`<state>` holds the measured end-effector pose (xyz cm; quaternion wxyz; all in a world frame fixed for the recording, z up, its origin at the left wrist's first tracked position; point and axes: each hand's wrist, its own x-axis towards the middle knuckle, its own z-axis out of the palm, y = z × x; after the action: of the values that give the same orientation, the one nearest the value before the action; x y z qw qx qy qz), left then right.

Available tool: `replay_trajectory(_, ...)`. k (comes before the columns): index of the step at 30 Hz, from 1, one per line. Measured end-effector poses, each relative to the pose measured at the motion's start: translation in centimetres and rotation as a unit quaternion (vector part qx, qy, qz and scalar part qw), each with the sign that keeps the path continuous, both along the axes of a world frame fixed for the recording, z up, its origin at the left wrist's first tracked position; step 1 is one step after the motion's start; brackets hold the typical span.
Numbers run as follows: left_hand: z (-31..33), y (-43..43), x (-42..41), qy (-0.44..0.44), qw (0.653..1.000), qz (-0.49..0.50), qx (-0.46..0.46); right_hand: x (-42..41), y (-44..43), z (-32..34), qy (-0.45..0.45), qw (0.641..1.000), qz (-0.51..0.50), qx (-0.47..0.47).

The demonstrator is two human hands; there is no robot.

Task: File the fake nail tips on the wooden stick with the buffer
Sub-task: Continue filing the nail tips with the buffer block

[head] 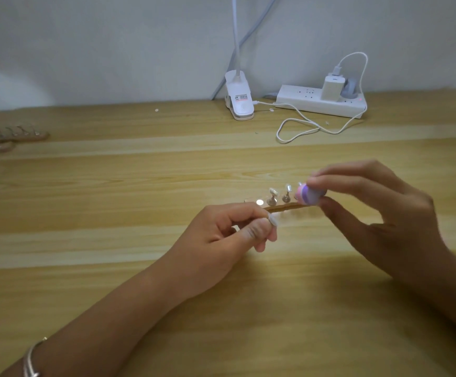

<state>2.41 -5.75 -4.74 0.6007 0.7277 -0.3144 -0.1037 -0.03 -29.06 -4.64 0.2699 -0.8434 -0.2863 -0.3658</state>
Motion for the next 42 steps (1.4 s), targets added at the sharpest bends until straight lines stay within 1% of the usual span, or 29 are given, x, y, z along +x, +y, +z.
replay_trajectory(2,-0.2,0.0,0.0,-0.015,1.0,0.021,0.002,-0.4,0.5,0.0,0.019,0.999,0.013,0.025)
replay_trajectory(5,-0.3,0.1,0.0,-0.048,0.997,0.058,0.004,-0.9,1.3,-0.4,0.032,0.998,0.053,-0.007)
replay_trajectory(7,-0.4,0.2,0.1,-0.064,0.994,0.085,0.013,-0.7,1.1,-0.4,0.037,0.998,0.043,-0.019)
replay_trajectory(9,-0.5,0.1,0.1,-0.067,0.991,0.111,0.018,-0.5,0.7,-0.3,0.046,0.999,0.012,0.002)
replay_trajectory(11,-0.6,0.1,0.1,-0.063,0.99,0.123,0.022,-0.6,1.1,-0.4,0.056,0.998,0.015,0.016)
replay_trajectory(12,-0.5,0.0,0.0,-0.063,0.99,0.124,0.023,-0.7,1.5,-0.5,0.058,0.998,0.033,0.008)
replay_trajectory(15,-0.4,0.1,-0.2,-0.073,0.99,0.119,0.021,-1.0,2.6,-1.1,0.045,0.994,0.079,-0.055)
replay_trajectory(16,-0.4,0.2,-0.2,-0.074,0.99,0.122,0.022,-0.8,2.4,-1.1,0.043,0.994,0.078,-0.068)
replay_trajectory(18,-0.4,0.2,-0.2,-0.073,0.988,0.13,0.027,-0.4,1.7,-0.8,0.047,0.995,0.063,-0.065)
replay_trajectory(21,-0.3,0.0,-0.3,-0.063,0.989,0.128,0.027,-0.7,2.0,-0.7,0.05,0.995,0.068,-0.05)
replay_trajectory(25,-0.4,0.0,-0.2,-0.047,0.992,0.115,0.012,-0.9,2.7,-0.9,0.032,0.991,0.106,-0.08)
replay_trajectory(29,-0.3,-0.1,-0.2,-0.008,0.995,0.103,-0.014,-0.5,1.5,-0.4,0.039,0.995,0.074,-0.049)
replay_trajectory(33,-0.4,0.1,-0.2,0.018,0.995,0.096,-0.037,-0.8,2.7,-1.0,0.023,0.991,0.114,-0.064)
replay_trajectory(38,-0.2,-0.1,-0.3,0.042,0.993,0.102,-0.037,-0.3,1.6,-0.5,0.034,0.996,0.077,-0.042)
replay_trajectory(42,-0.1,-0.1,-0.3,0.063,0.991,0.104,-0.051,-0.9,2.8,-0.8,0.021,0.991,0.117,-0.06)
